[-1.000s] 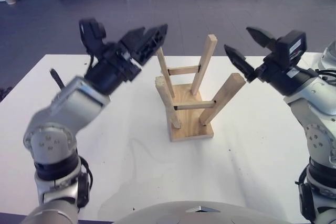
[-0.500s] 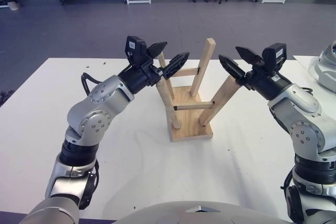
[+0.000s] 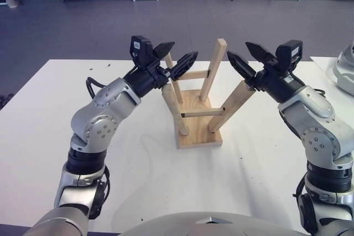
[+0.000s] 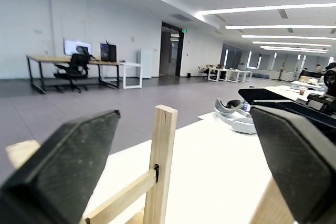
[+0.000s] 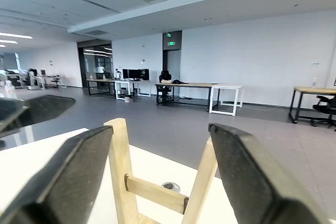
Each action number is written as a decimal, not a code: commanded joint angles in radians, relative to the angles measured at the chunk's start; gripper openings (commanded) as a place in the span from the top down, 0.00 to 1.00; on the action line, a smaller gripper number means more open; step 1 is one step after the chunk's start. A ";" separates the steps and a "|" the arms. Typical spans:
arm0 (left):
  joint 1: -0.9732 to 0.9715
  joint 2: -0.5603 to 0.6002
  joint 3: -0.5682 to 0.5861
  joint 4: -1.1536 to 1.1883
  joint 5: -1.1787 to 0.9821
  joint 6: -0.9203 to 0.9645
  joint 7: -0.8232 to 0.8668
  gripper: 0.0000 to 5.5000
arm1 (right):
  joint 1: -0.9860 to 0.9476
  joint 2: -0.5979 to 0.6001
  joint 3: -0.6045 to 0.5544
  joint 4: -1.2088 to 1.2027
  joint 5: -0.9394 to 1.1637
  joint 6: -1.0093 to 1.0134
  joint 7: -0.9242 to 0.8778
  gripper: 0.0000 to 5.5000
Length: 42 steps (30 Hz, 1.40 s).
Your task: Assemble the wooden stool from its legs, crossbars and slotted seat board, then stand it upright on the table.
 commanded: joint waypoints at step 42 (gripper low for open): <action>0.618 0.443 -0.045 0.136 0.609 -0.146 -0.630 0.17 | -0.205 0.001 0.217 0.887 -0.395 -0.533 0.604 0.38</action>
